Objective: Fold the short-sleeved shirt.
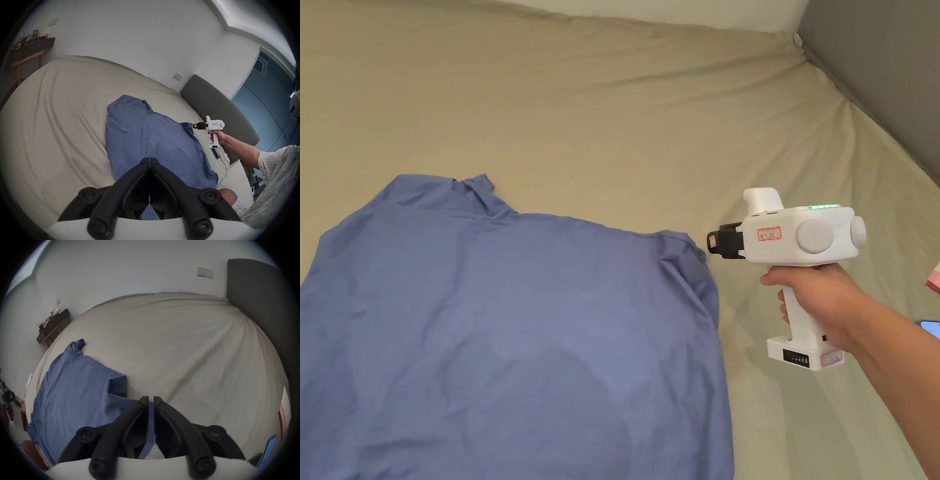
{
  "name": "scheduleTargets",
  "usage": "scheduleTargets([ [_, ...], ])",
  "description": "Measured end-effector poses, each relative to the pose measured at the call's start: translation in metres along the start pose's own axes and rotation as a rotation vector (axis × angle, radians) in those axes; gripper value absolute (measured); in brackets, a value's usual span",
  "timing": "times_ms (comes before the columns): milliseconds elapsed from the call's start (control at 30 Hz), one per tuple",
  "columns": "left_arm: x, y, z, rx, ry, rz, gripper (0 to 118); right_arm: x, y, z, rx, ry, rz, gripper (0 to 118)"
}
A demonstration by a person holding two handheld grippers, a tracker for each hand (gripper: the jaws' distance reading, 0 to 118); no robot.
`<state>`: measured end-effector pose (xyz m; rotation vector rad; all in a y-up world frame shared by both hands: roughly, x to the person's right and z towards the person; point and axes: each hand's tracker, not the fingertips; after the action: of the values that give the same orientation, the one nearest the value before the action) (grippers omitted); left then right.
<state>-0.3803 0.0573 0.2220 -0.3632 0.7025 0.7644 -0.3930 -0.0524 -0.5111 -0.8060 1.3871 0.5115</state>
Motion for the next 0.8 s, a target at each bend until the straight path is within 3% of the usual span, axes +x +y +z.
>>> scheduleTargets([
  [67,-0.004,0.002,-0.002,0.005,0.000,-0.001,0,0.001,-0.001,-0.007,-0.038,0.055,-0.030,33],
  [133,-0.006,0.004,-0.004,0.006,0.000,-0.004,0,-0.003,-0.001,-0.009,-0.043,0.059,0.045,49],
  [233,-0.007,0.007,-0.007,0.009,0.002,-0.009,0,-0.007,-0.001,-0.015,-0.082,0.052,0.077,56],
  [467,-0.022,0.005,-0.004,0.005,0.019,-0.017,0,-0.017,0.000,-0.037,-0.128,0.039,0.123,56],
  [533,-0.025,0.004,-0.002,0.003,0.021,-0.017,0,-0.021,-0.001,-0.041,-0.140,0.033,0.143,55],
  [600,-0.030,0.004,0.000,0.003,0.031,-0.020,0,-0.025,-0.002,-0.040,-0.139,0.009,0.172,43],
  [667,-0.036,0.005,0.001,0.006,0.031,-0.011,0,-0.021,0.000,-0.037,-0.135,0.034,0.143,7],
  [800,-0.041,0.012,-0.004,0.022,0.036,-0.008,0,-0.025,-0.004,-0.018,-0.110,0.054,0.214,3],
])
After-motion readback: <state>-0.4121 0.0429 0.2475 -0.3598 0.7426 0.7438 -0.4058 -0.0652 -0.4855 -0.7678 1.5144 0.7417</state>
